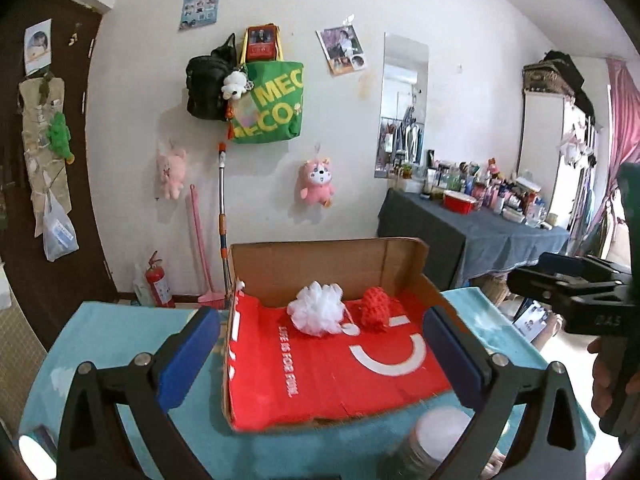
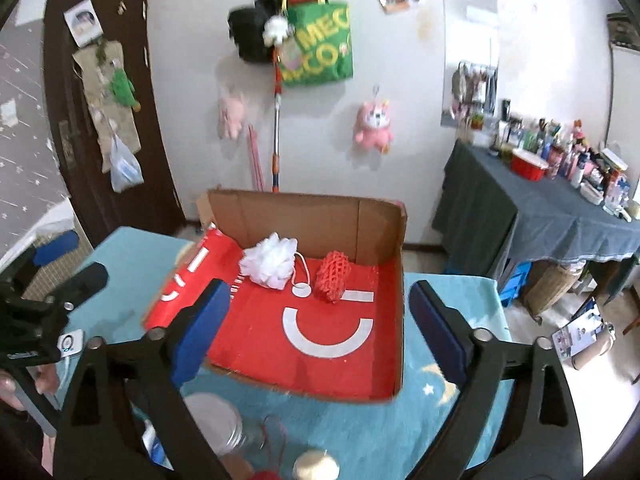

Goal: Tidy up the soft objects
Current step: 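Withdraw both tools from the box toward the remaining soft items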

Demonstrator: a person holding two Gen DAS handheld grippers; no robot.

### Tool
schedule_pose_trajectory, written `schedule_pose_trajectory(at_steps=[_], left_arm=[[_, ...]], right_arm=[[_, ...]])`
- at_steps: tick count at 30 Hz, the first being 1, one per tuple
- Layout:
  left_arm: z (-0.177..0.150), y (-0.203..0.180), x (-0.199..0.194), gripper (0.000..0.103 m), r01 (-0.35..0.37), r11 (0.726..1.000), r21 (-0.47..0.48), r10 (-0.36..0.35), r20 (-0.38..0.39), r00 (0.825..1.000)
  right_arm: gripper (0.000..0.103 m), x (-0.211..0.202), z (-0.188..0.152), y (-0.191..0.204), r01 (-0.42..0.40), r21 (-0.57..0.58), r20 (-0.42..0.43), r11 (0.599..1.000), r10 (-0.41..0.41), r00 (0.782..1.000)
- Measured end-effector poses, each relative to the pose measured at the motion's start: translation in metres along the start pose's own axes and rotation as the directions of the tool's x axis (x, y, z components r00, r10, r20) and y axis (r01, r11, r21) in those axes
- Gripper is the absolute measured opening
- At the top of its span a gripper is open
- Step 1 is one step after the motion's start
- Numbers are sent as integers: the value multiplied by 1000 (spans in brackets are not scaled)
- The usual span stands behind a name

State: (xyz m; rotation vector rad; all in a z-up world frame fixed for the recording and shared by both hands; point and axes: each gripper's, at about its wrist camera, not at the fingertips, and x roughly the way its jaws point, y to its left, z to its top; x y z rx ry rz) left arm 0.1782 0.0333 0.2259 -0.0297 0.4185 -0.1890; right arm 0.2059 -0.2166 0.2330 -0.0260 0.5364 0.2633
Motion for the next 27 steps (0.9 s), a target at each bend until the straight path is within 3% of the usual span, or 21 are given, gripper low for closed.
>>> schedule_pose_trajectory(at_steps=[8, 16, 23, 27], left_arm=[[-30, -15, -60, 103, 66, 997, -26, -64, 87, 994], [-69, -31, -104, 103, 104, 994, -40, -96, 164, 982], [-112, -45, -121, 103, 74, 997, -28, -66, 218, 974], [-132, -51, -124, 103, 50, 999, -13, -46, 227, 973]], right_arm=[[98, -73, -50, 9, -13, 22, 112, 1000, 10, 994], [100, -123, -108, 29, 34, -10, 235, 999, -30, 971], [102, -144, -165, 49, 133, -16, 341, 991, -120, 932], [103, -145, -187, 50, 136, 9, 358, 991, -130, 925]])
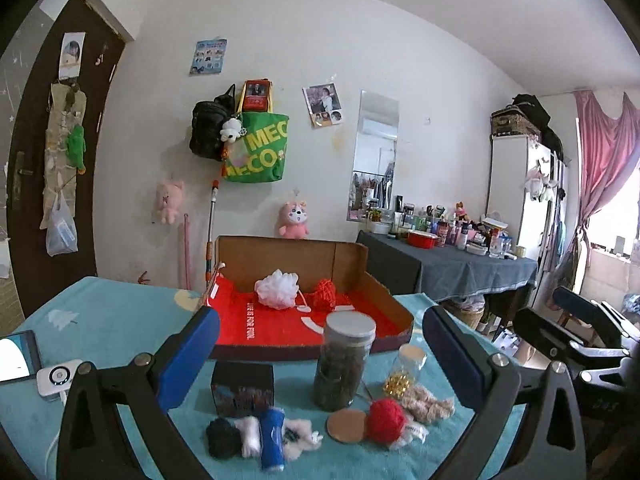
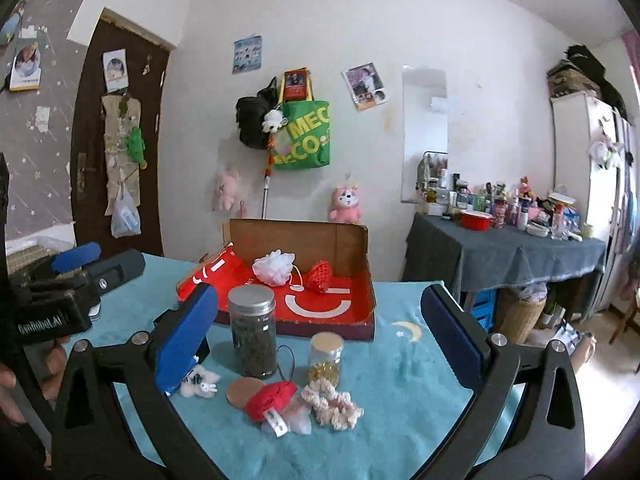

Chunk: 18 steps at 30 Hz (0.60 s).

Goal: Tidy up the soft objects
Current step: 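Withdraw both tools from the box toward the remaining soft items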

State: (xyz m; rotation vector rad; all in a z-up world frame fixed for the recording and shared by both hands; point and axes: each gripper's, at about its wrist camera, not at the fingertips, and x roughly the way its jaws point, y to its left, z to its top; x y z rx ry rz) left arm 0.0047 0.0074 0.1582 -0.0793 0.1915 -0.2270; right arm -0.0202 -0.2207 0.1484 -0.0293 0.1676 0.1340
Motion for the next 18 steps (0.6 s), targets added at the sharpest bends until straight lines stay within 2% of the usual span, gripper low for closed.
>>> schedule_pose_trajectory(at_steps=[4, 7, 11, 18], left_arm=[[-21, -8, -1, 103, -30, 998, 51, 31, -5, 1000], [-37, -10, 0, 103, -40, 998, 51, 41, -22, 999], [-59, -4, 7, 103, -37, 999, 14, 38, -75, 997], [-89, 3, 30, 103, -60, 998, 16, 62, -182, 981]], right_arm=[[103, 3, -21, 6, 0, -7, -29, 1000, 0, 1000], [103, 9, -38, 8, 2, 0, -59, 1000, -2, 998], [103, 20, -59, 3, -2, 29, -111, 1000, 5, 994], [103, 41, -94, -5, 19, 48, -210, 999, -8, 978]])
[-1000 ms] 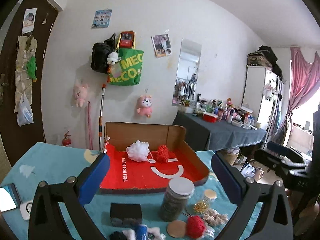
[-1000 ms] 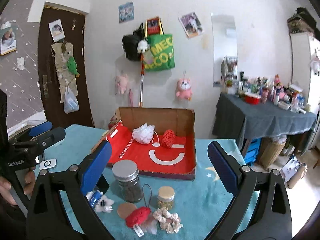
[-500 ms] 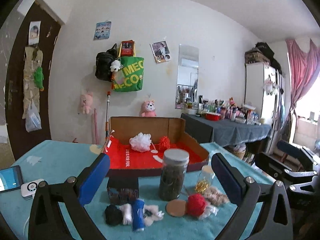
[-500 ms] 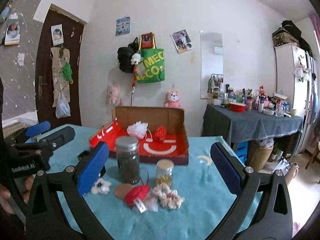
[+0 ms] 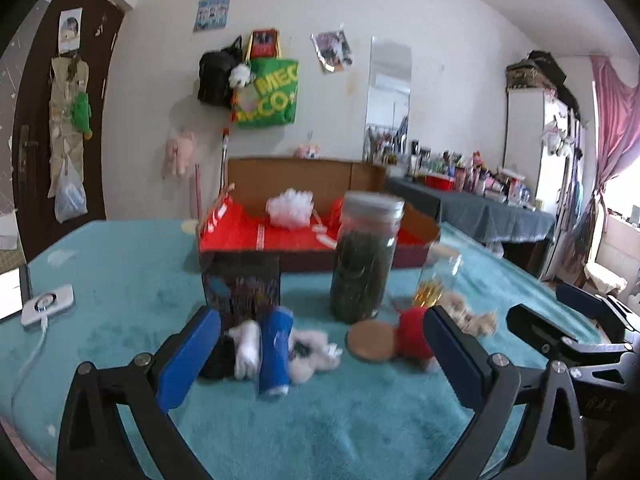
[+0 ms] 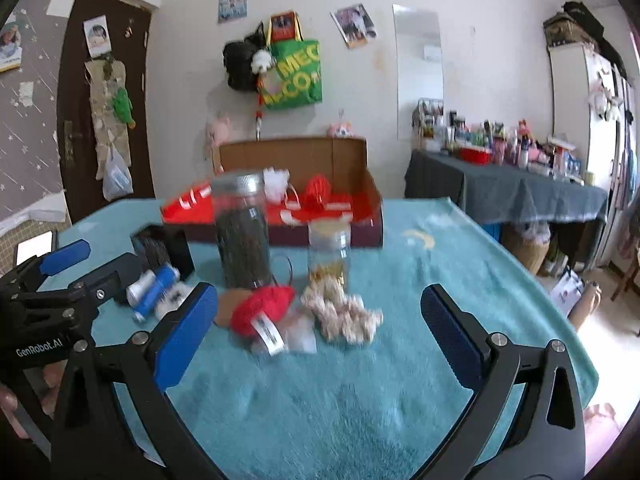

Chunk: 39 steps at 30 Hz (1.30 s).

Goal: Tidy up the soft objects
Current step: 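Withdraw both tools from the box toward the remaining soft items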

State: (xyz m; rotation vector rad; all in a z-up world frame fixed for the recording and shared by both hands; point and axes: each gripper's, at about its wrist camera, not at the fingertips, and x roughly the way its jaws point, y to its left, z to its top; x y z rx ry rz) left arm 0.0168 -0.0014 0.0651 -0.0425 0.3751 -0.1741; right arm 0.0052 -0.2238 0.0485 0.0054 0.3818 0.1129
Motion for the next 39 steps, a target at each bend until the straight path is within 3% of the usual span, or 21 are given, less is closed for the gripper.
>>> schedule_pose_trajectory(at_steps=[5, 15, 26, 39], left_arm=[[-14, 4, 14, 103, -9, 1000, -5, 8, -62, 998], [-28, 19, 35, 103, -38, 999, -29, 33, -177, 984], [-27, 26, 40, 103, -4, 998, -63, -9, -219, 976], [-13, 41, 46, 103, -17, 1000, -18, 12, -266, 964]], right_arm=[[103, 17, -15, -9, 9, 24, -68, 1000, -7, 998], [103, 34, -24, -16, 15, 36, -122, 999, -10, 992], [103, 46, -30, -25, 9, 68, -160, 998, 2, 987], [103, 55, -17, -31, -15, 63, -201, 998, 27, 979]])
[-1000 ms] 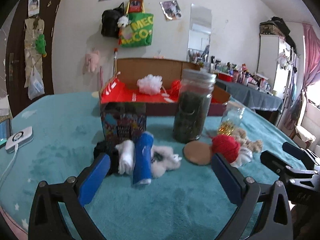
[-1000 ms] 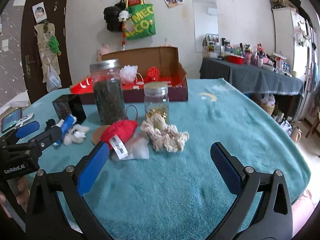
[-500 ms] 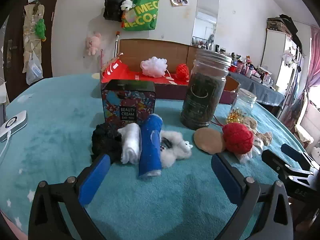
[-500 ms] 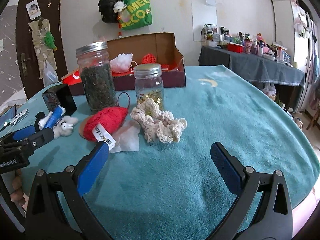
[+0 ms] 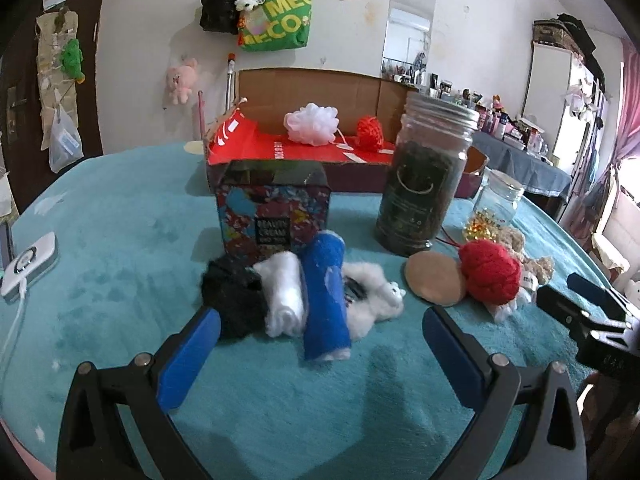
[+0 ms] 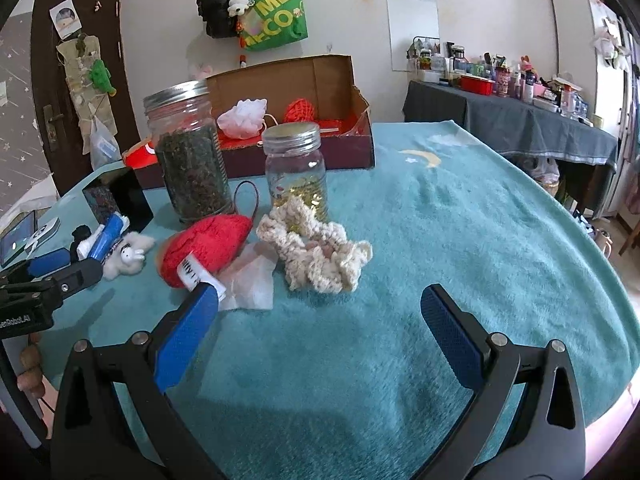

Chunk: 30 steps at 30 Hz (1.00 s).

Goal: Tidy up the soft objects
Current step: 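Grasp the black yarn ball with the left tool while the right tool grasps the beige crocheted scrunchie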

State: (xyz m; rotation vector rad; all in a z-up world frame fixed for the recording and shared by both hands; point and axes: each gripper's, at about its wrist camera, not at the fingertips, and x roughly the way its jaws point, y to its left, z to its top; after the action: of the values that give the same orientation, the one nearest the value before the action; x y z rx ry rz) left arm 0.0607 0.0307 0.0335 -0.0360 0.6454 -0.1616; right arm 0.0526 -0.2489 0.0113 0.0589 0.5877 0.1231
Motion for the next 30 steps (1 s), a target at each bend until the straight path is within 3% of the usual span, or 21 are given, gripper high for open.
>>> schedule_pose_trajectory(at_steps=[12, 21, 22, 24, 25, 26, 27, 28, 30], left_arm=[[17, 36, 3, 103, -47, 999, 11, 48, -39, 998], [27, 68, 5, 100, -89, 996, 20, 90, -62, 994], [26, 71, 8, 93, -82, 996, 19, 83, -76, 994], [26, 76, 16, 78, -51, 999, 4, 51, -112, 992], [25, 77, 20, 68, -17, 1000, -9, 15, -132, 991], [24, 78, 23, 62, 35, 999, -28, -38, -145, 989], [23, 77, 25, 44, 71, 997, -37, -76, -154, 985], [22, 74, 28, 26, 132, 990, -43, -137, -169, 976], [24, 70, 26, 25, 135, 991, -27, -137, -166, 977]], right_arm=[[103, 18, 24, -11, 4, -14, -84, 1000, -5, 996], [102, 28, 34, -24, -65, 39, -128, 997, 69, 989], [99, 30, 34, -24, -70, 40, -131, 997, 74, 989], [77, 34, 34, -23, -86, 37, -146, 996, 90, 985], [71, 38, 33, -22, -108, 33, -166, 994, 112, 980], [57, 41, 32, -20, -128, 31, -179, 991, 131, 975], [39, 43, 31, -18, -151, 30, -193, 988, 154, 969], [33, 44, 30, -17, -164, 29, -198, 986, 167, 966], [26, 41, 28, -14, -182, 19, -190, 983, 183, 965]])
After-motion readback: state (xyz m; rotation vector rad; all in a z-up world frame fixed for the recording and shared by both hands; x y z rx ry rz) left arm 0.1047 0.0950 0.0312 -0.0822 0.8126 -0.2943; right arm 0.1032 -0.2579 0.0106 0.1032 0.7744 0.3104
